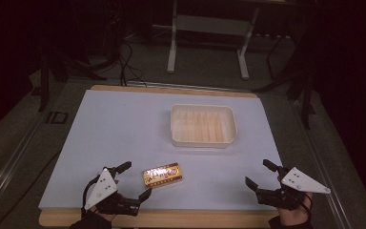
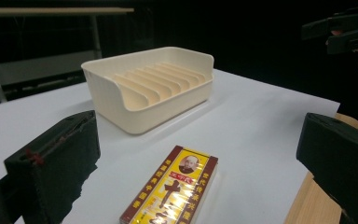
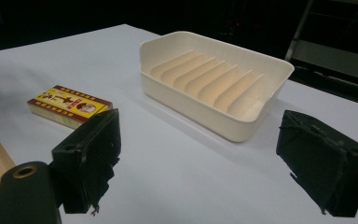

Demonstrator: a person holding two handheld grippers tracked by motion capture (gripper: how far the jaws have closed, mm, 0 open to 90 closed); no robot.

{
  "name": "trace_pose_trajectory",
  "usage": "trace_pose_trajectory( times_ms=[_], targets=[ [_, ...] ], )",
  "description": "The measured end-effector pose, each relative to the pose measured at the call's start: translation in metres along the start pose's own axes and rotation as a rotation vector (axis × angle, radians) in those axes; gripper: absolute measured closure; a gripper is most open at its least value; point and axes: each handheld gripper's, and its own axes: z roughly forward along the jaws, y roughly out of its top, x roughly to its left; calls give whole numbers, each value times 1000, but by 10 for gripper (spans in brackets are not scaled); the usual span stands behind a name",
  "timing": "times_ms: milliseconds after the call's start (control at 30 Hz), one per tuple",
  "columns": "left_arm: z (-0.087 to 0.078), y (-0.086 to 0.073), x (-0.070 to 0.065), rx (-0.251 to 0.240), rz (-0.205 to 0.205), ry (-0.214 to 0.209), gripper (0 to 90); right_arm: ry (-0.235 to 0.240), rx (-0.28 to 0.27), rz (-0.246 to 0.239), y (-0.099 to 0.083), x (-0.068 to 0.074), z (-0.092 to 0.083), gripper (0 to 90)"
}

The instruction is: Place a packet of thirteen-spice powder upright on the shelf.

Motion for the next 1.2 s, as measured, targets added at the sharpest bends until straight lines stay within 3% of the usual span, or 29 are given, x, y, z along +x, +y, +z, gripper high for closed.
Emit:
trace_pose_trajectory(
  times_ms=[67,133,300,333,433,533,700,800,967,1000,1200],
  targets=[
    [-3,2,0,16,5,0,3,1,0,-2,0,0,0,137],
    [-9,6,1,-6,-8,-24,2,-2,0,-3,0,0,0,137],
    [-16,9,3,-40,-31,-26,3,5,-13,-8,1,0,-1,137],
    [-15,8,5,-28,-51,-35,3,9,-12,-8,1,1,-1,137],
    [-13,8,4,-9,-55,-48,3,14,-14,-9,1,1,-1,137],
    [-11,8,2,15,-47,-36,3,12,-13,-8,1,1,-1,137],
    [-12,14,0,45,-79,-49,3,20,-20,-3,1,0,-1,136],
    [-14,19,1,60,-48,-64,3,18,-21,-4,1,0,-1,136],
    [-12,23,3,88,-63,-89,3,16,-17,10,0,-1,0,135],
    [-11,27,-1,117,-43,-81,22,20,-11,18,1,0,1,132],
    [-10,33,-4,139,-20,-48,25,33,6,41,2,0,0,125]
  ],
)
